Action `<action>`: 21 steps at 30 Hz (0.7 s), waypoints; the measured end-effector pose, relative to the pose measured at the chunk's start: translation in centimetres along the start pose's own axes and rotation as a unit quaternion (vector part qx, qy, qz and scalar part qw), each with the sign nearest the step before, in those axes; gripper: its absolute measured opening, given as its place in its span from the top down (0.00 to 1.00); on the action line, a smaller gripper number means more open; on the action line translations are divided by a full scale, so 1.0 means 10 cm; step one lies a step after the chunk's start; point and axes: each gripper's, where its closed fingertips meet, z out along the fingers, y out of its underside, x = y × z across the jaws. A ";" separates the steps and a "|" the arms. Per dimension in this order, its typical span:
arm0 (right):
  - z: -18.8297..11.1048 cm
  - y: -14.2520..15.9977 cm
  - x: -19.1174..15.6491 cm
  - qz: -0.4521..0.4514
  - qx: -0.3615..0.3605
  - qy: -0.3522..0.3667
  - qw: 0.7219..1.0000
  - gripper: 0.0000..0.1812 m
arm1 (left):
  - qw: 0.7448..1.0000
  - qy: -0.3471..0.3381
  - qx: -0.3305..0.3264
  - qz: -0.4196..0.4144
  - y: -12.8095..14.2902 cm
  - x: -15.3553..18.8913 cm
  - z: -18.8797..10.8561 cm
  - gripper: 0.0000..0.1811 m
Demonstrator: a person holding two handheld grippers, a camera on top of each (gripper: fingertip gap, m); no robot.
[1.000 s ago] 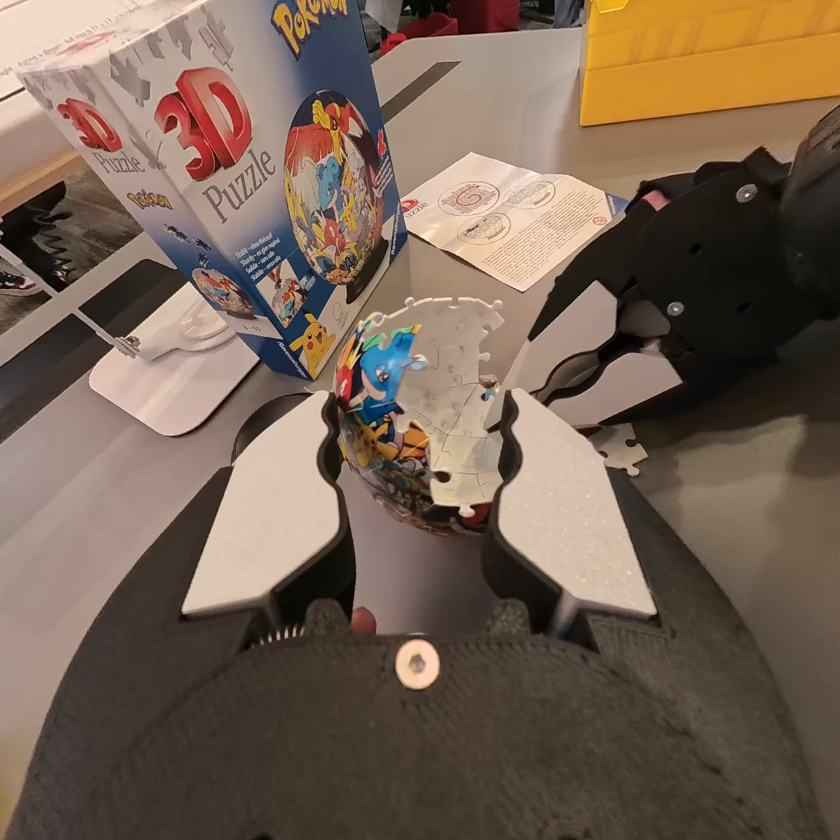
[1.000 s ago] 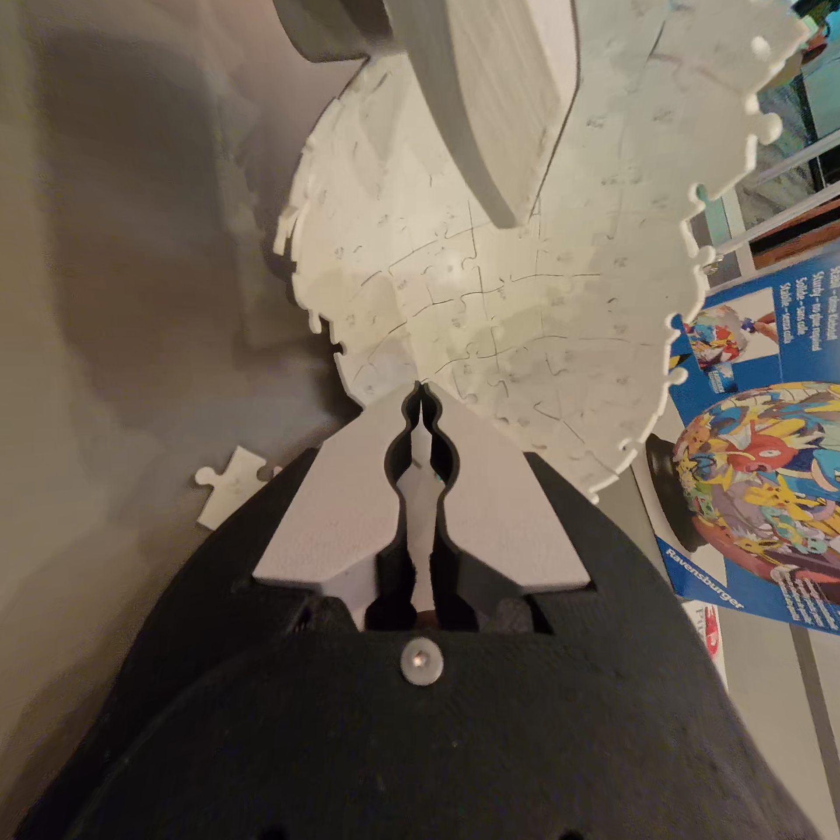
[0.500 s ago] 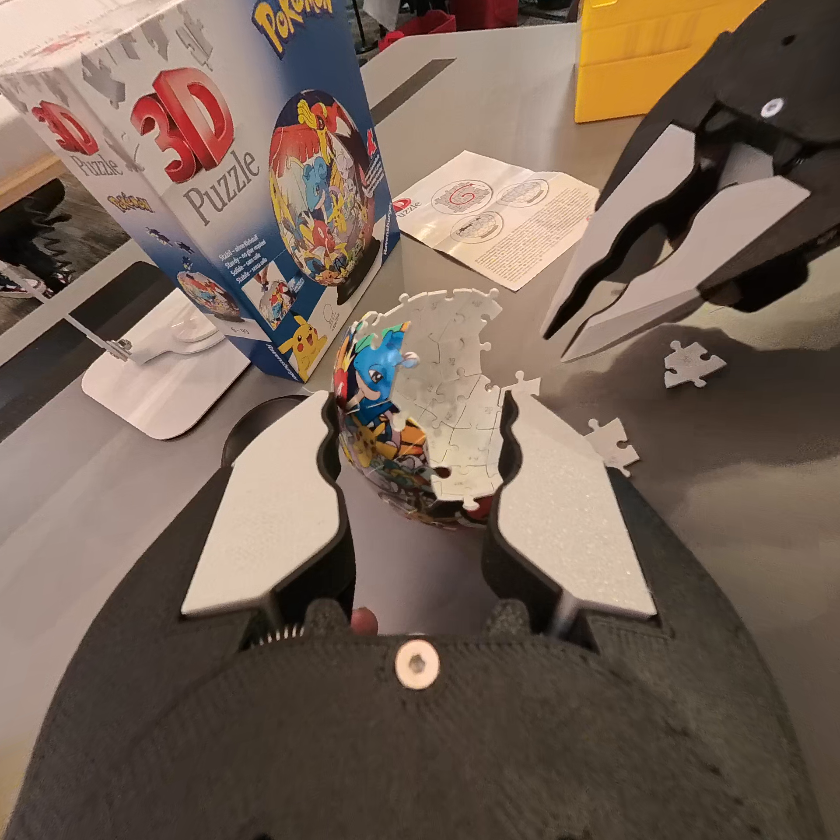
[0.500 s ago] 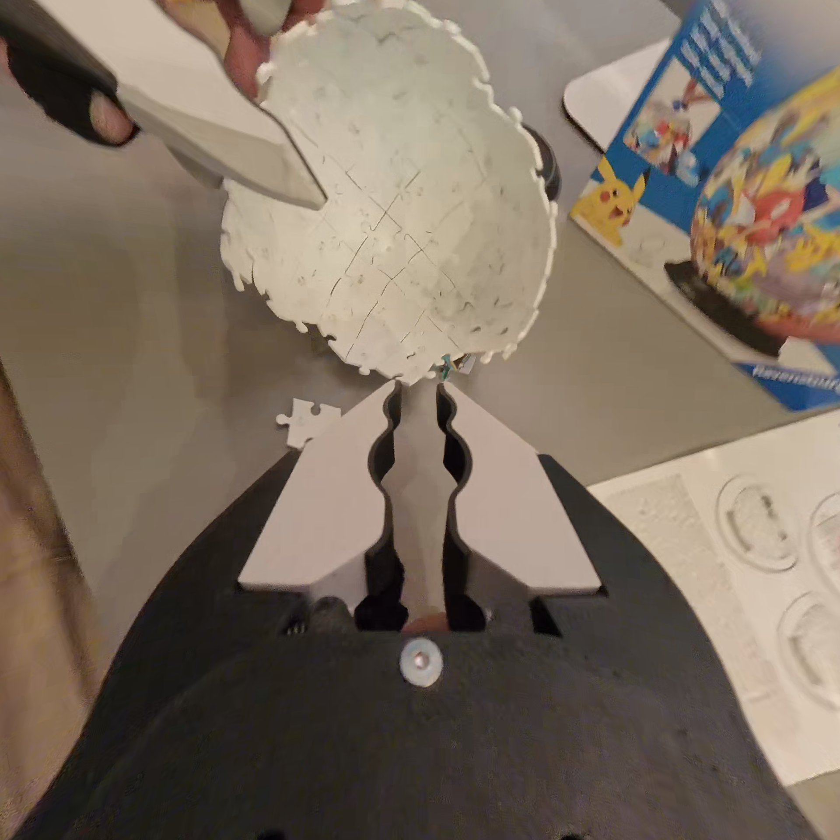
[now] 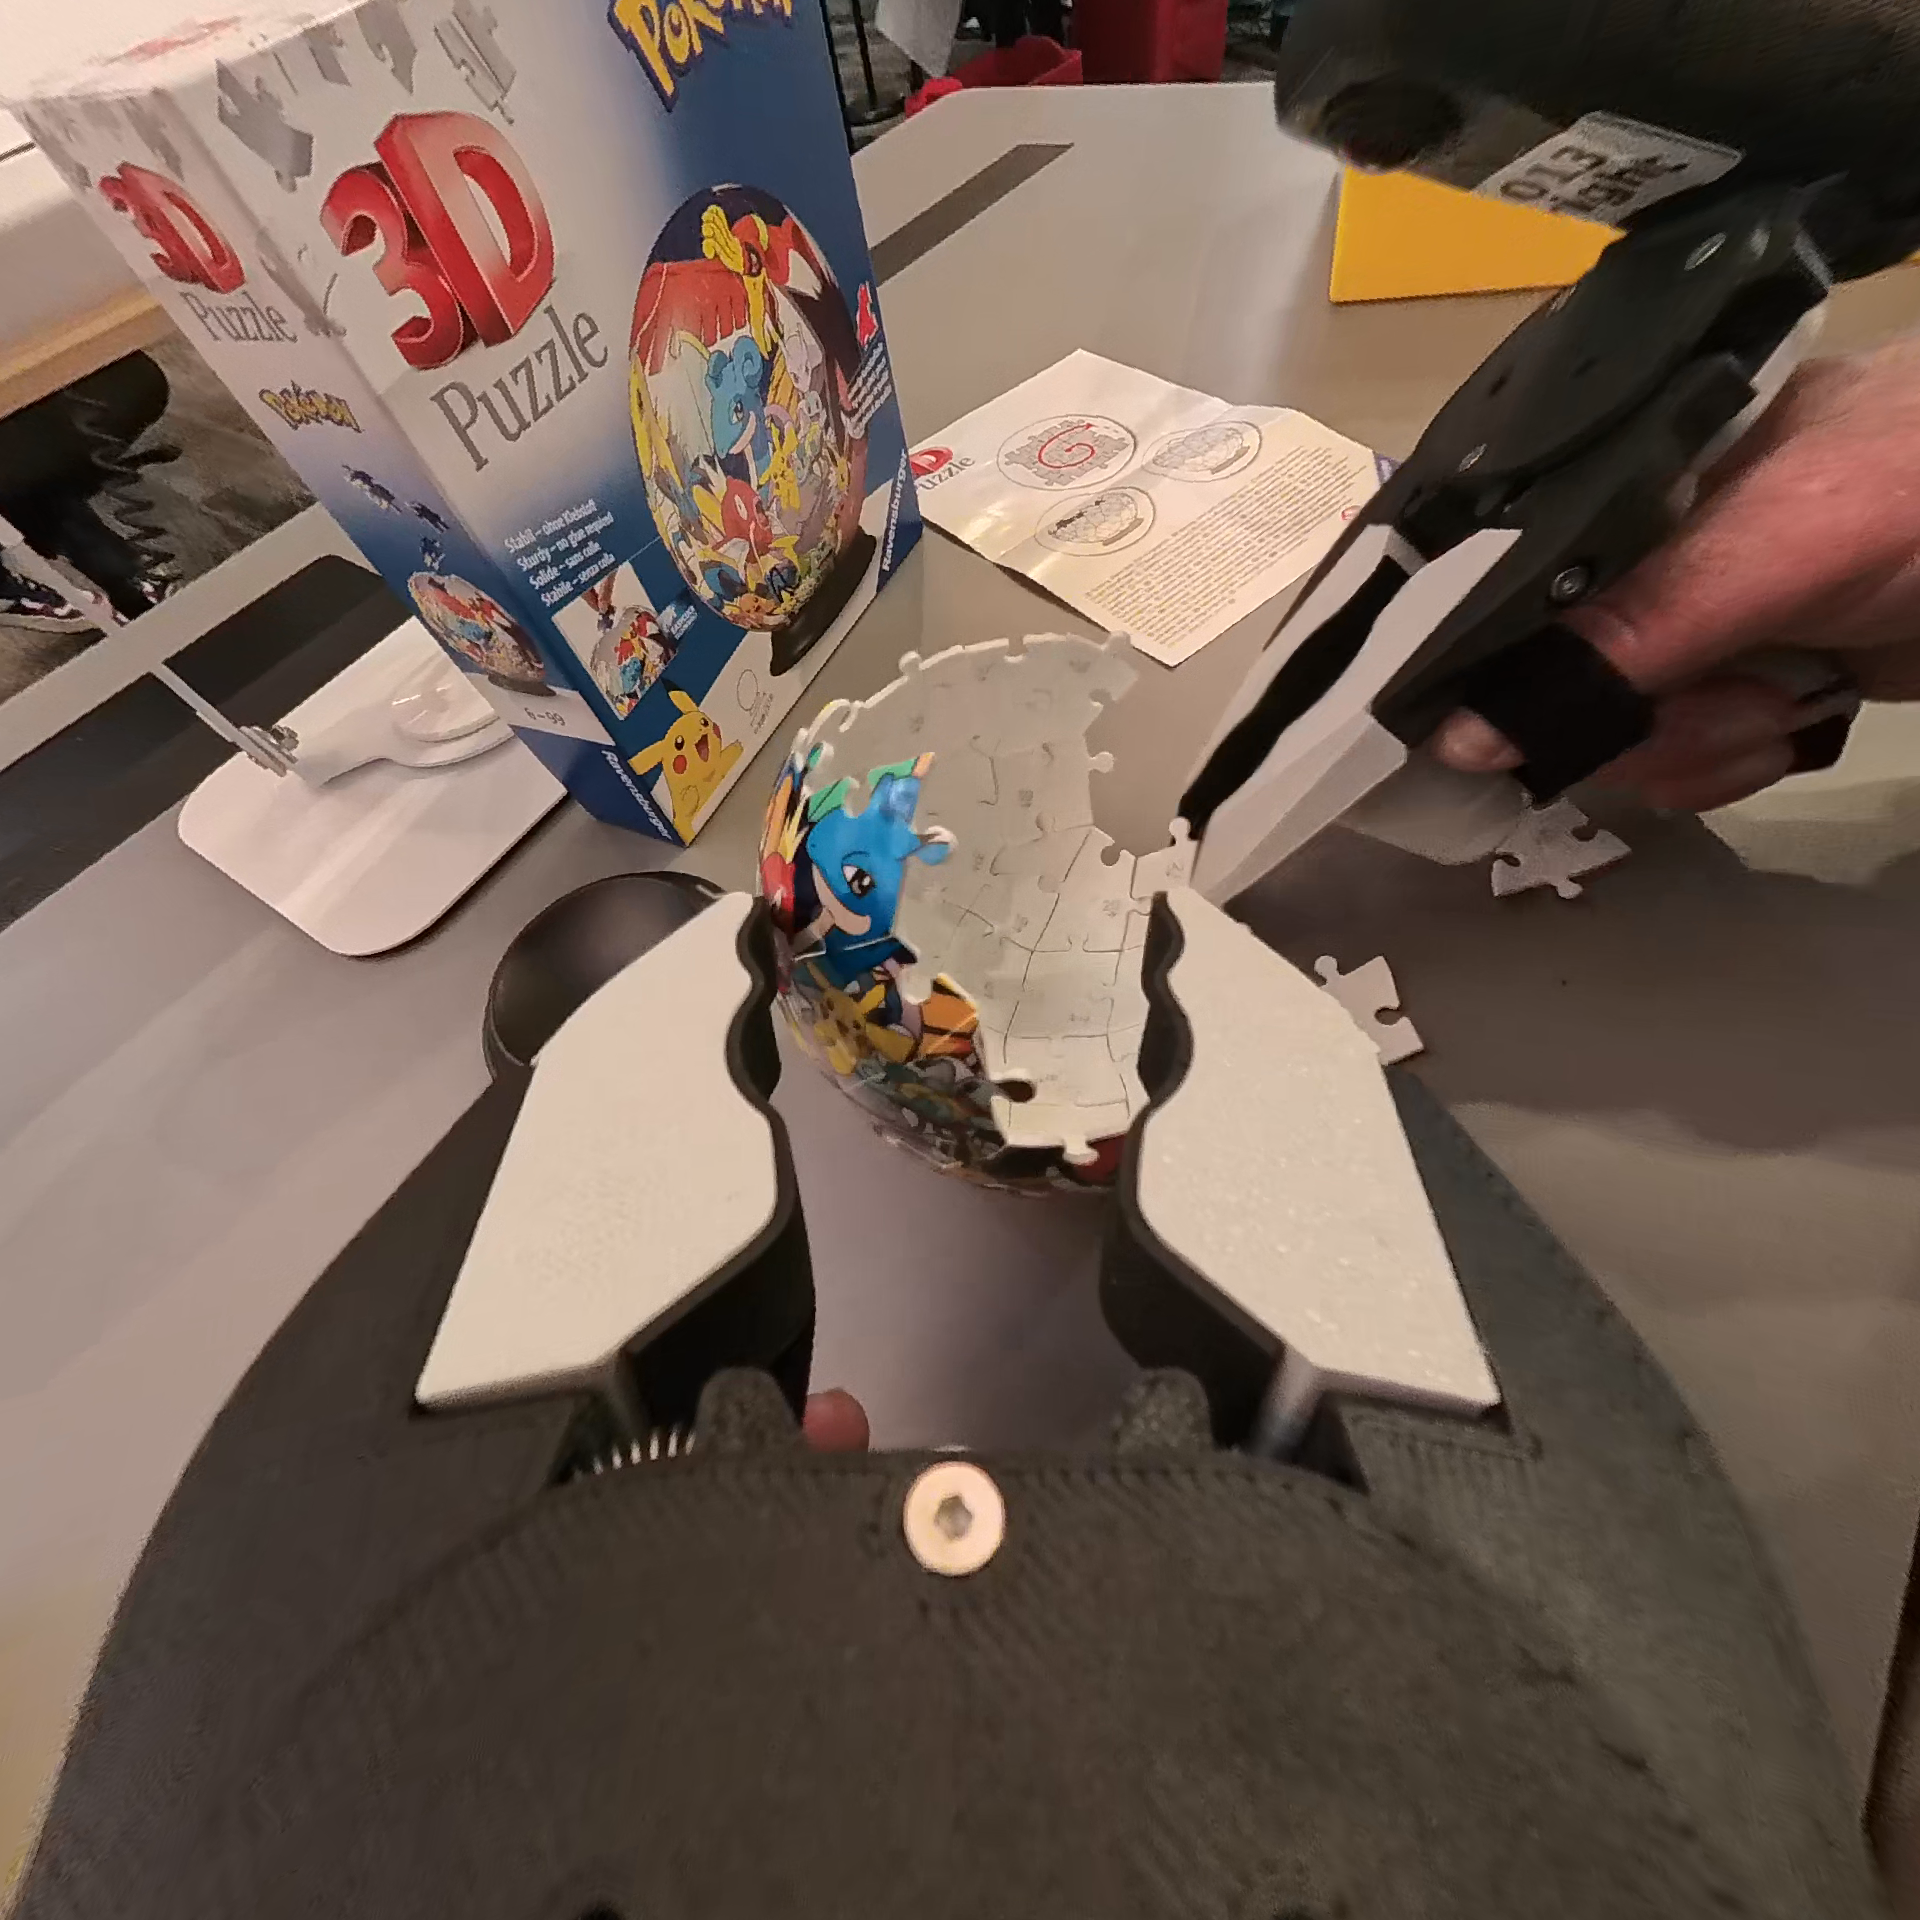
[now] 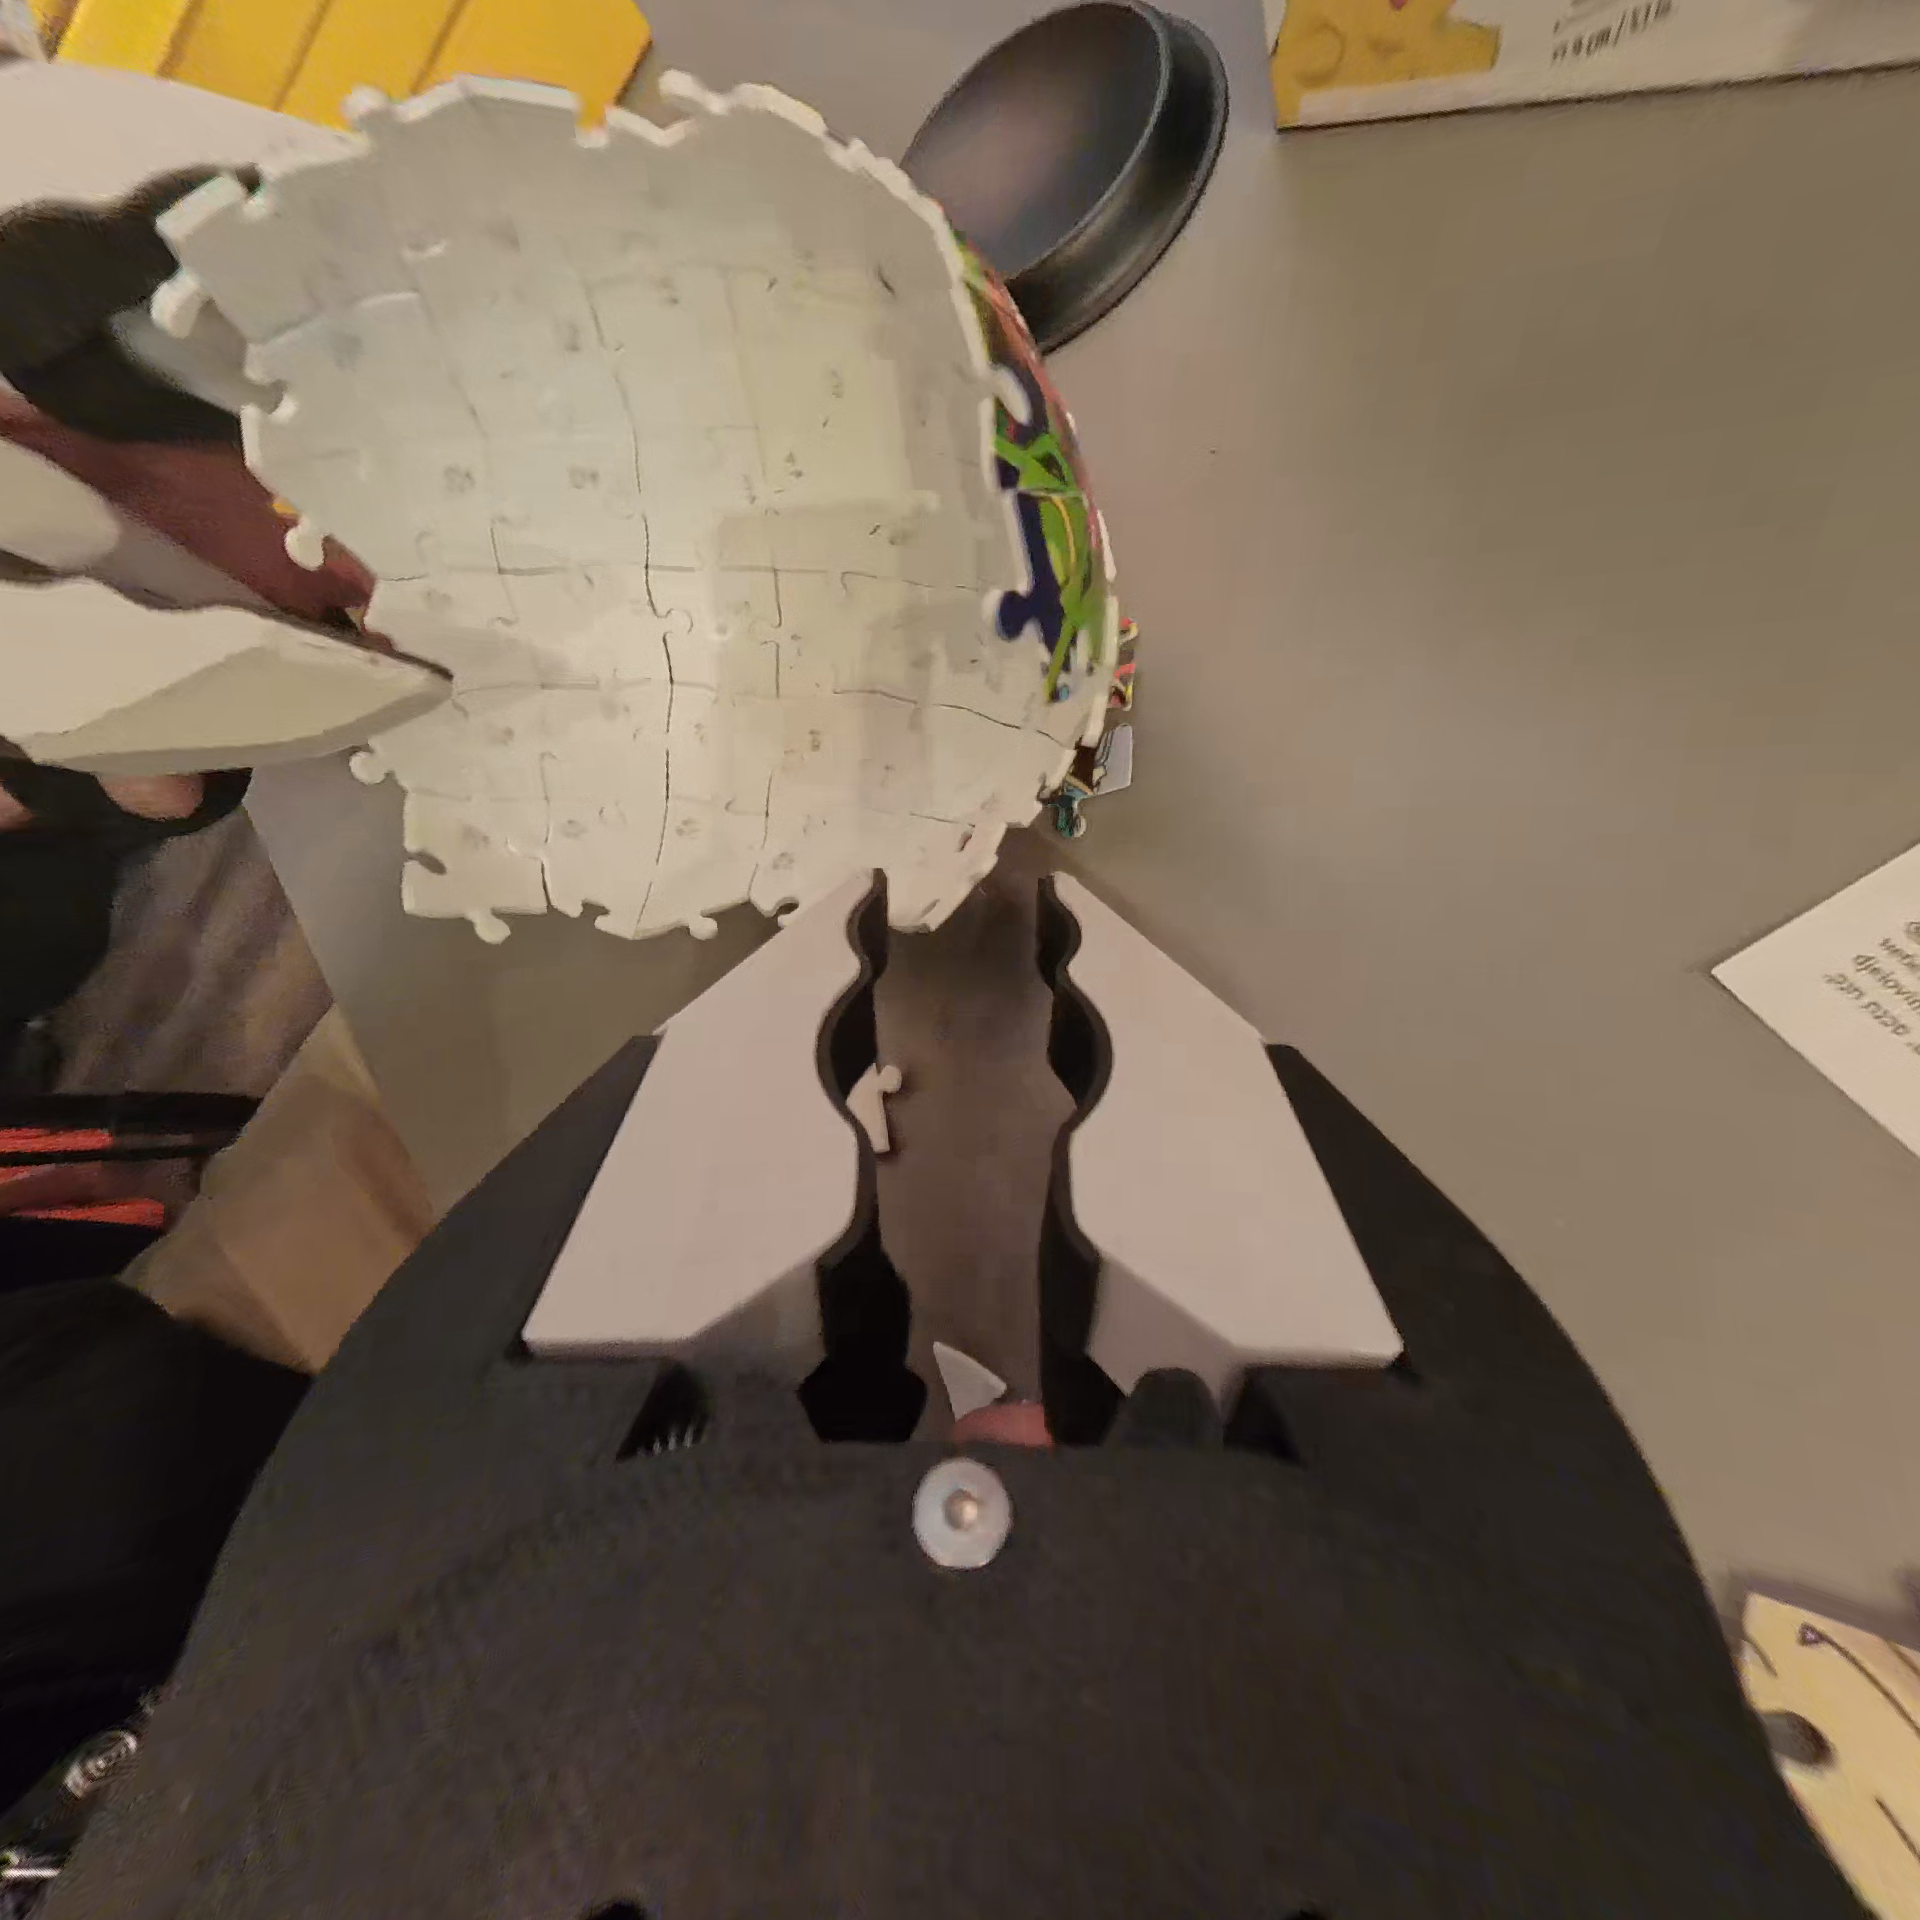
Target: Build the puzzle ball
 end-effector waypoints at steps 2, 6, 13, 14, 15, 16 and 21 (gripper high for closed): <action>0.02 -0.02 0.02 0.023 0.007 -0.004 1.000 0.88 | 1.000 -0.003 0.005 -0.007 0.00 0.01 -0.02 0.63; 0.06 -0.05 0.05 0.059 0.014 -0.011 0.998 0.90 | 1.000 -0.003 0.007 -0.011 0.00 0.02 -0.02 0.63; 0.10 -0.06 0.10 0.110 0.024 -0.027 0.993 0.97 | 1.000 0.005 0.007 -0.008 0.02 0.06 -0.01 0.63; 0.11 -0.06 0.11 0.112 0.024 -0.026 0.993 0.97 | 1.000 0.007 0.005 -0.007 0.03 0.07 -0.01 0.64; 0.11 -0.06 0.10 0.113 0.023 -0.025 0.993 0.98 | 1.000 0.008 0.005 -0.006 0.03 0.08 -0.01 0.63; 0.11 -0.07 0.11 0.113 0.024 -0.024 0.993 0.98 | 1.000 0.009 0.007 -0.006 0.03 0.09 -0.01 0.63; 0.13 -0.09 0.11 0.122 0.021 -0.030 0.992 0.98 | 1.000 0.011 0.013 -0.010 0.03 0.07 -0.01 0.64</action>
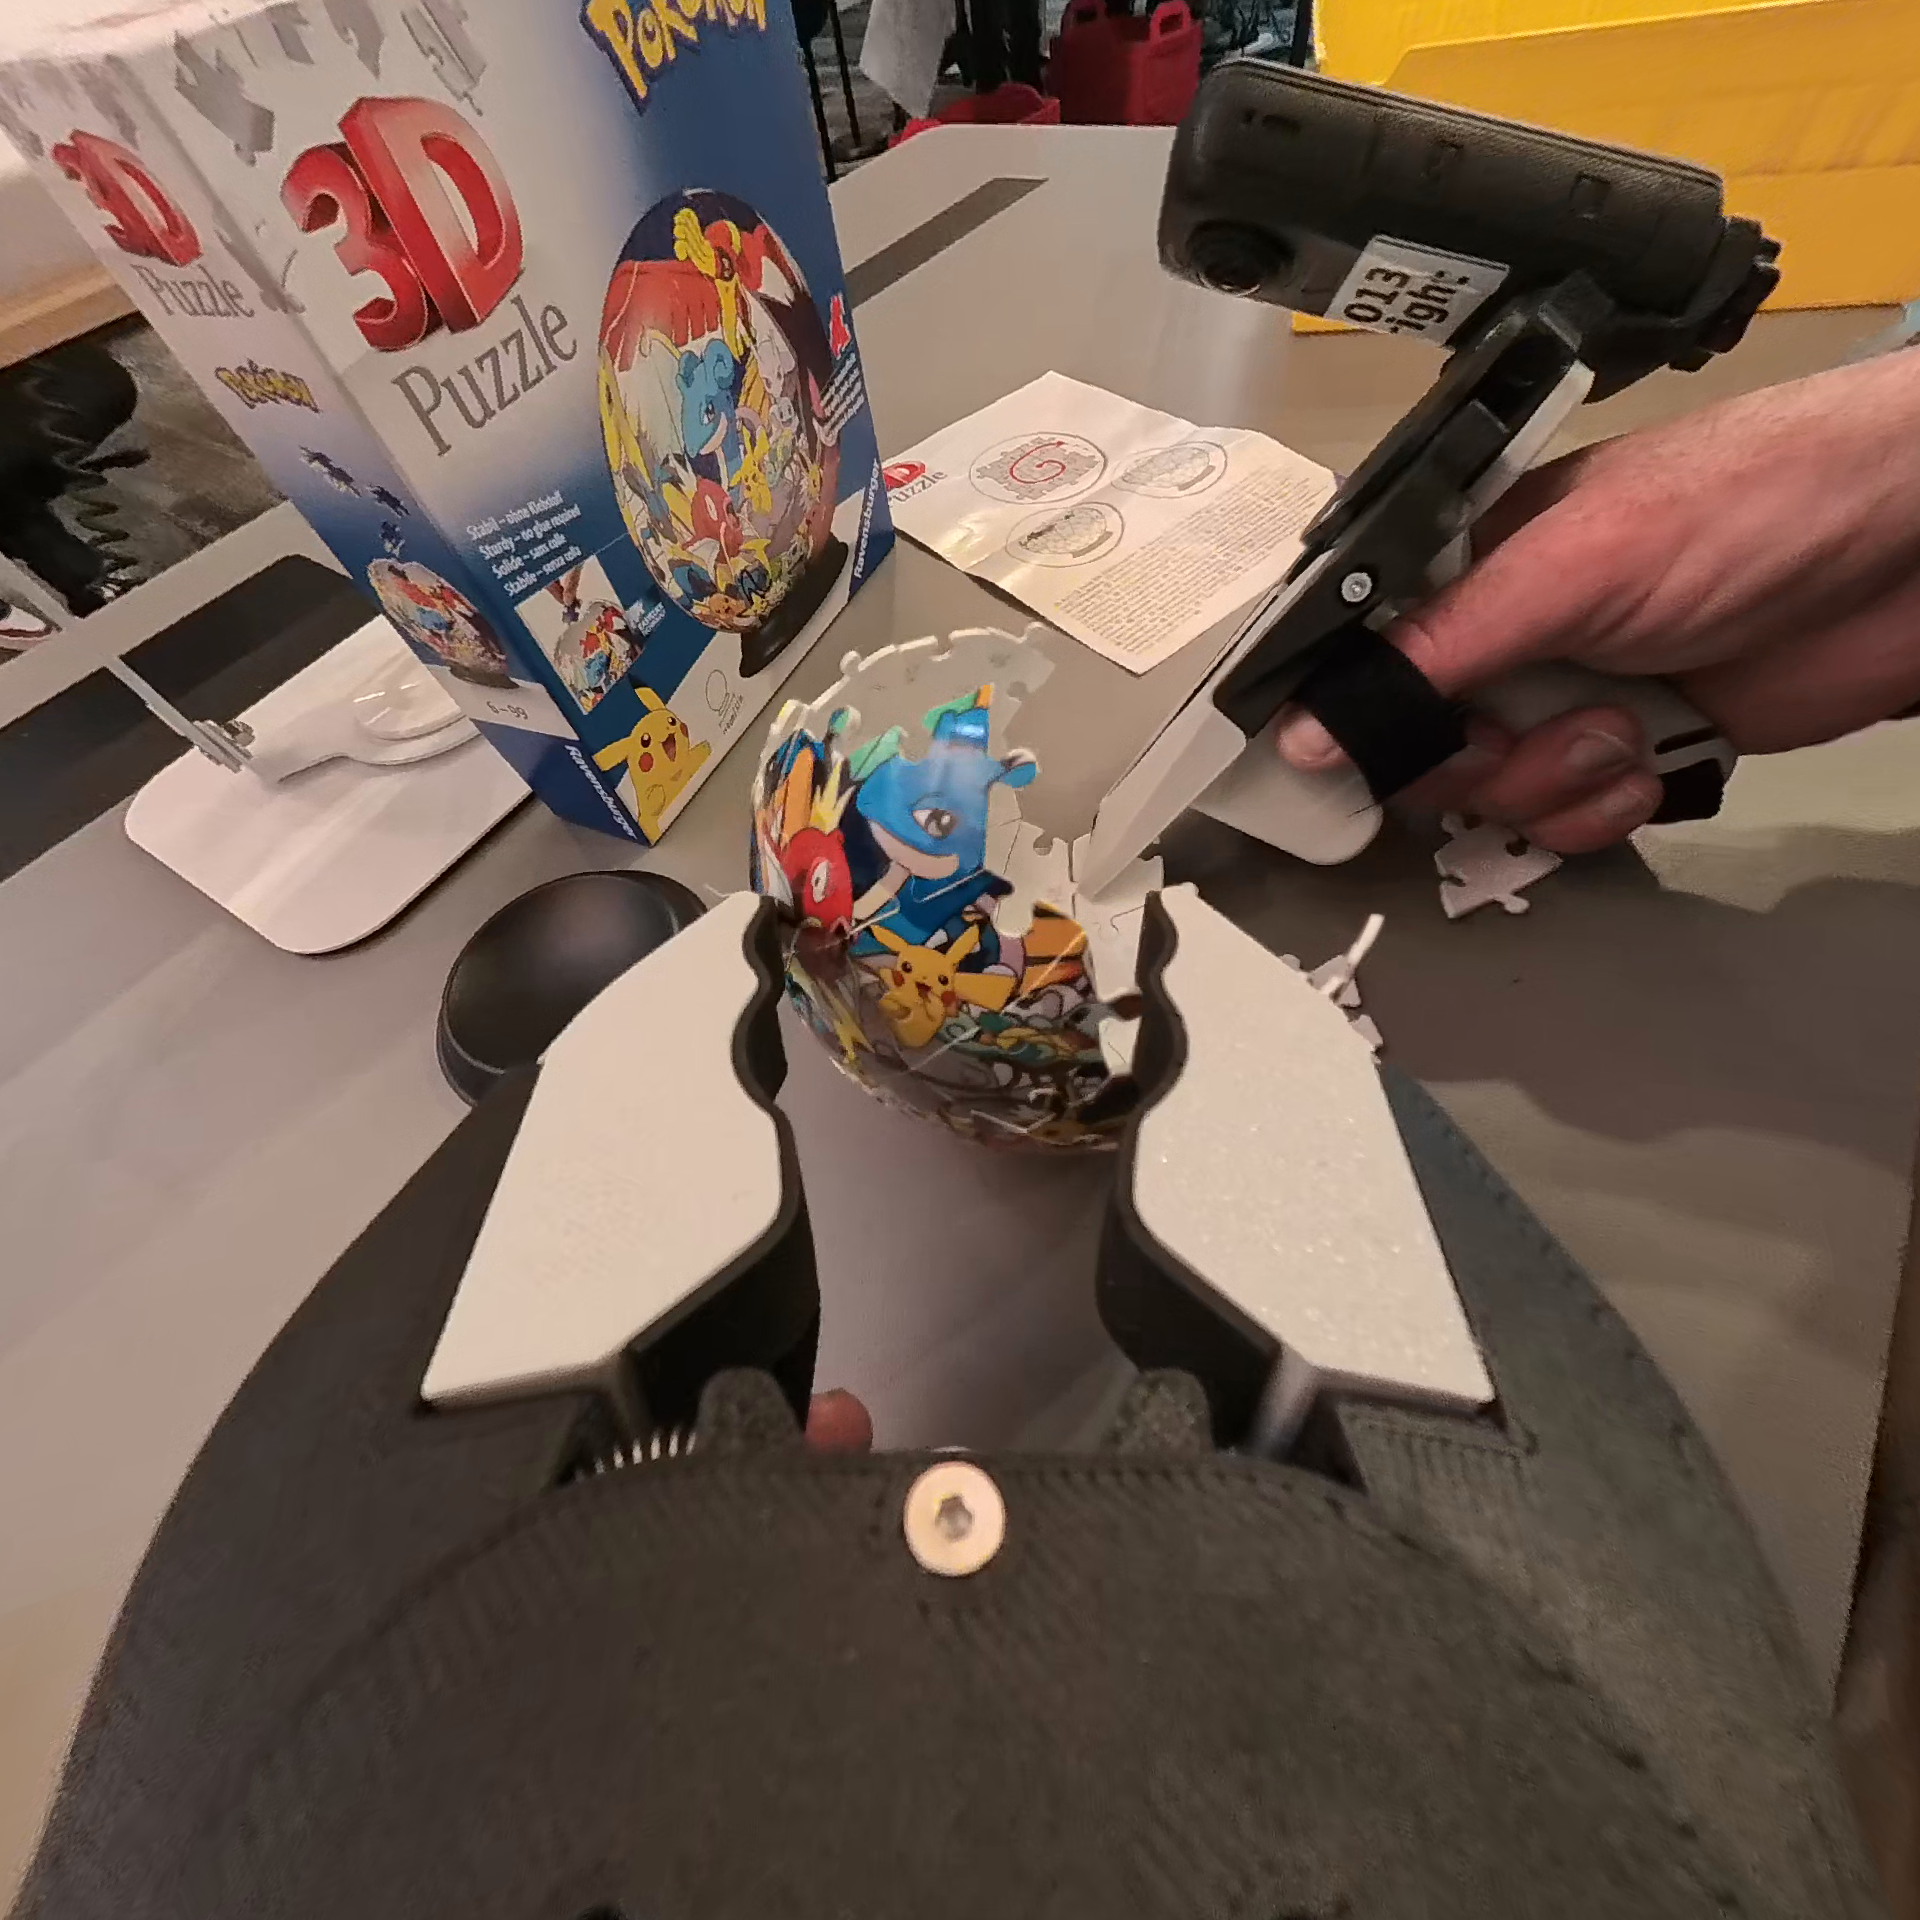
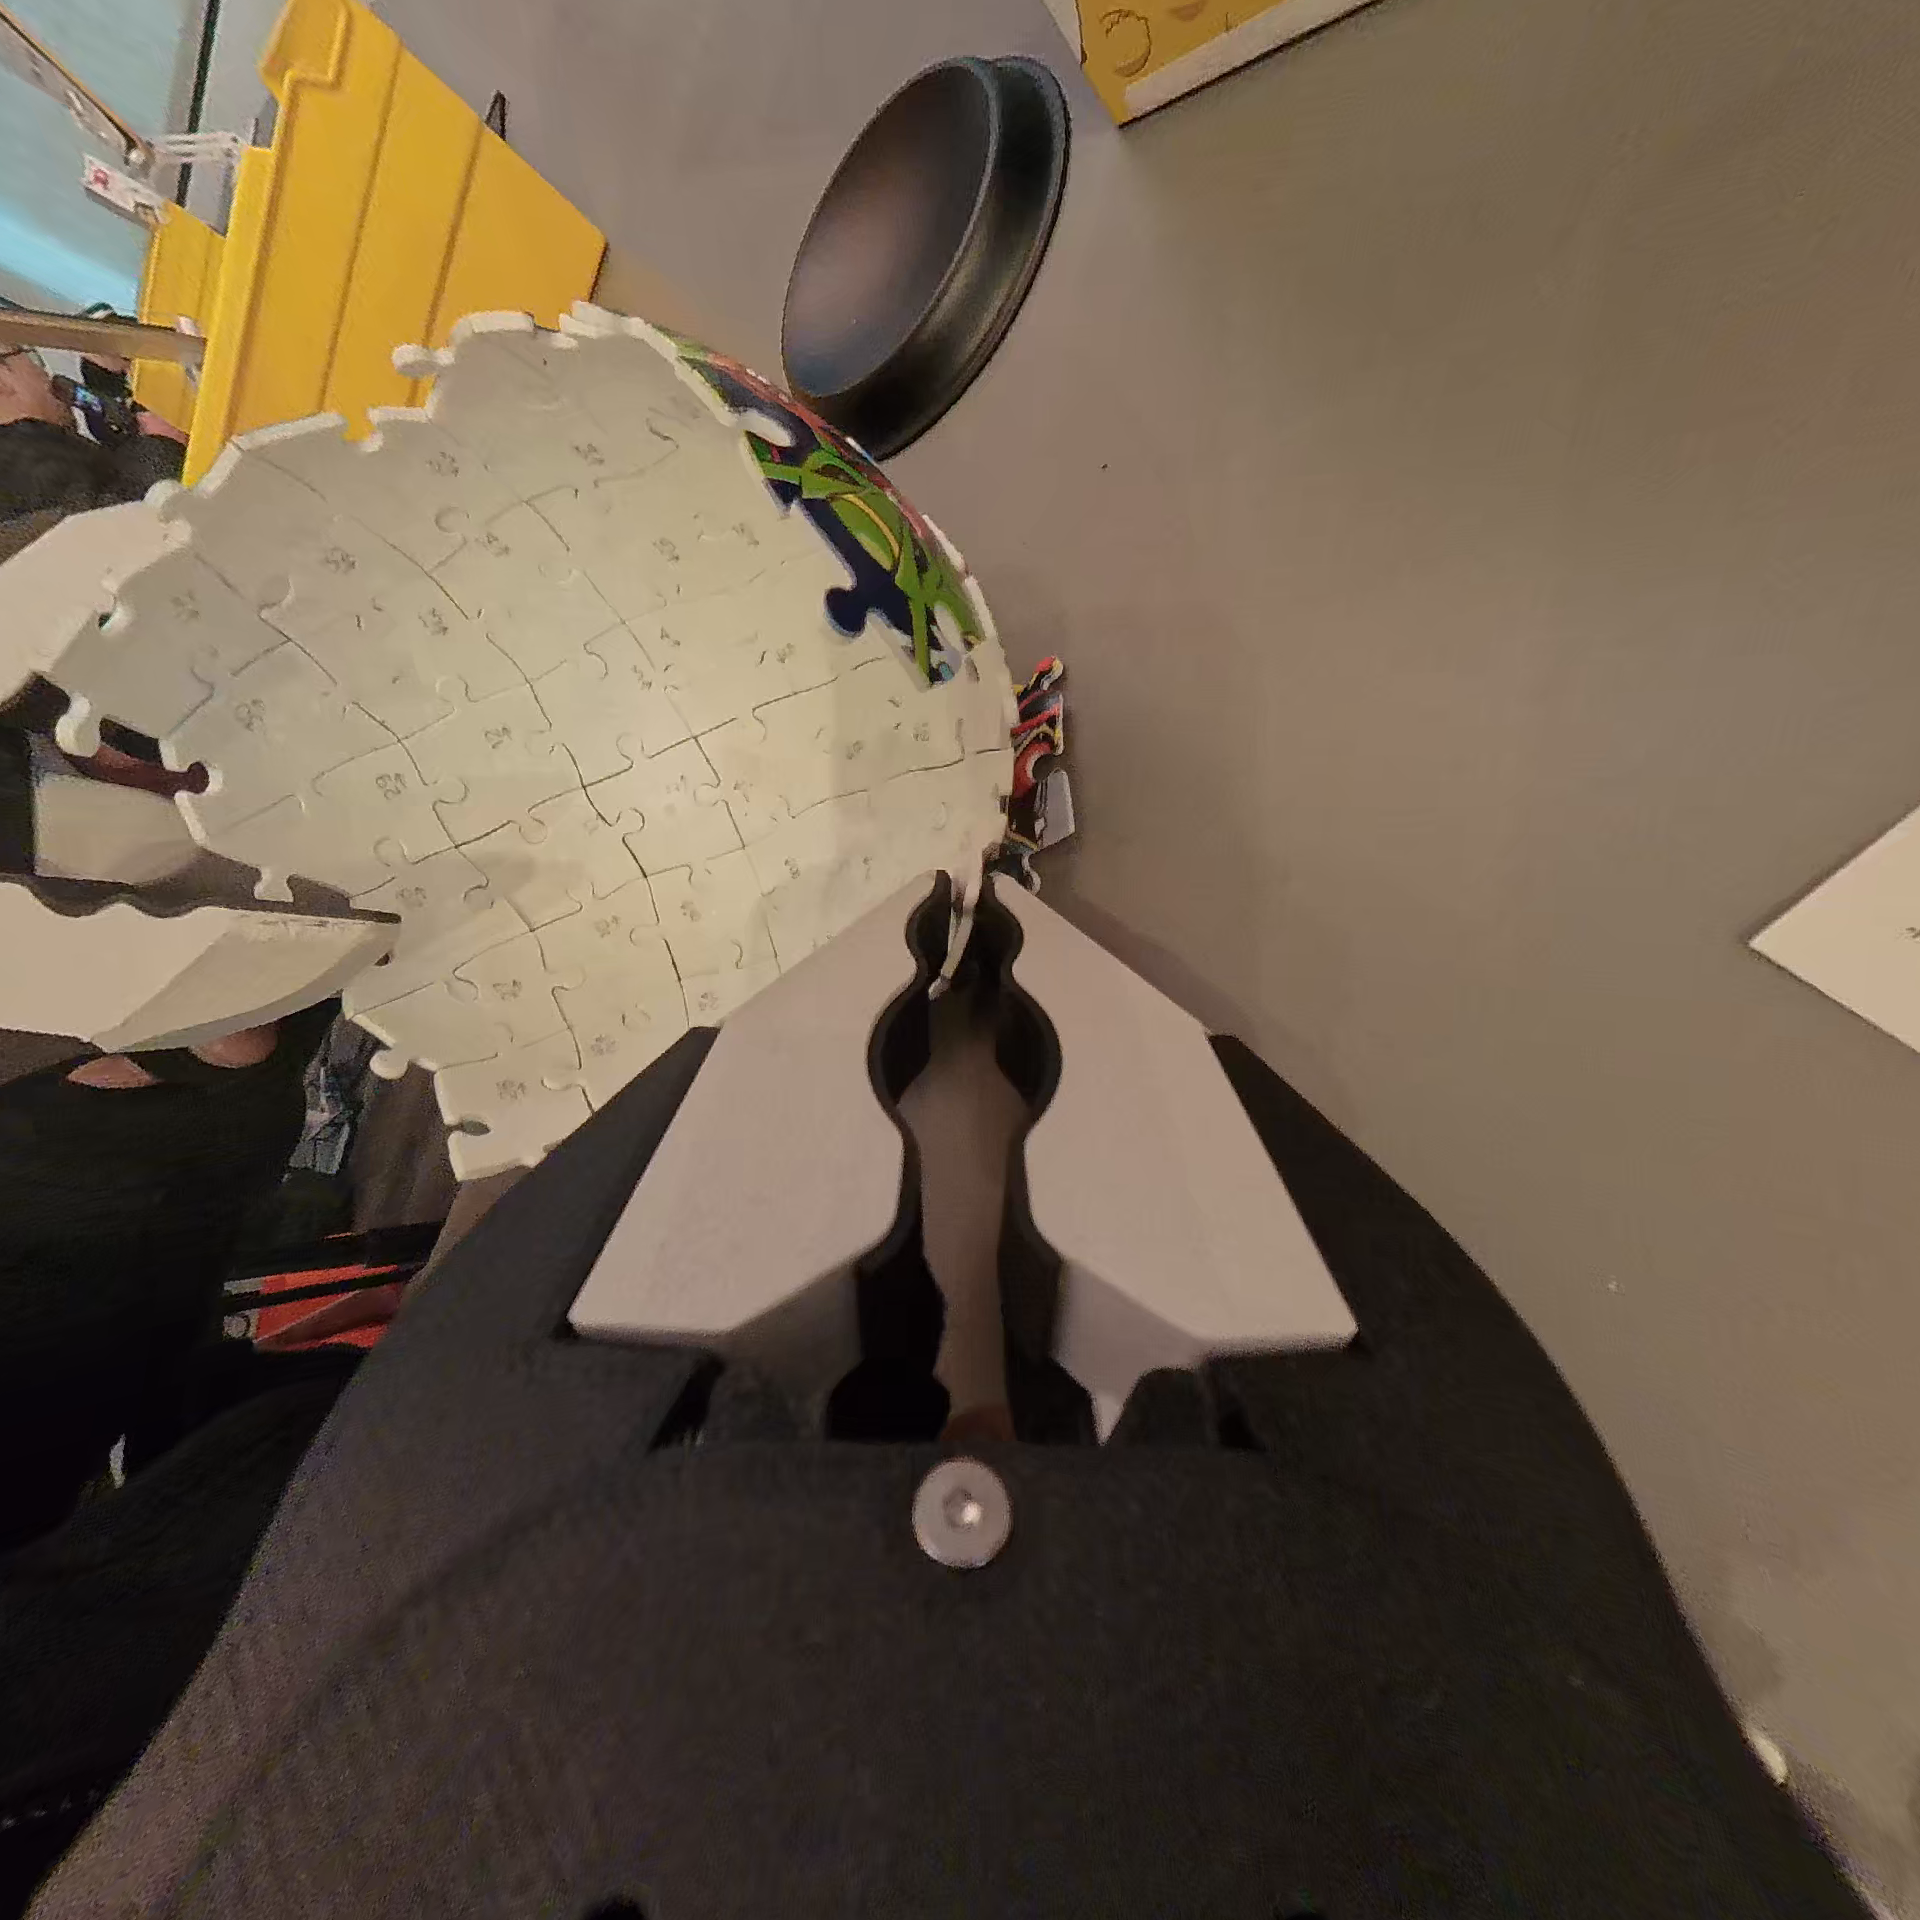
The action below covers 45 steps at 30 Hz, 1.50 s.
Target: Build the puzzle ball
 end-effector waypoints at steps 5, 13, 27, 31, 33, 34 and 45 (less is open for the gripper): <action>0.02 -0.05 0.01 0.023 -0.006 -0.014 1.000 0.97 | 1.000 0.000 -0.002 -0.005 0.03 -0.03 0.00 0.64; 0.03 -0.06 0.04 0.033 -0.007 -0.021 0.999 0.98 | 1.000 0.003 -0.001 -0.004 0.03 -0.02 0.00 0.64; 0.01 -0.08 0.01 0.025 -0.007 -0.032 0.999 0.97 | 1.000 -0.007 -0.004 -0.005 0.06 -0.03 -0.02 0.65; -0.05 -0.09 0.01 0.030 -0.006 -0.042 0.999 0.95 | 1.000 -0.007 -0.001 -0.007 0.04 -0.03 -0.02 0.65; -0.07 -0.07 0.02 0.029 -0.010 -0.042 0.999 0.97 | 1.000 -0.006 0.000 -0.007 0.03 -0.02 -0.02 0.65; -0.07 -0.07 0.03 0.028 -0.008 -0.040 0.999 0.98 | 1.000 -0.005 0.001 -0.007 0.03 -0.02 -0.02 0.65; -0.01 -0.06 0.03 0.041 -0.012 -0.037 0.998 1.00 | 1.000 -0.005 0.003 -0.002 0.02 -0.01 -0.02 0.64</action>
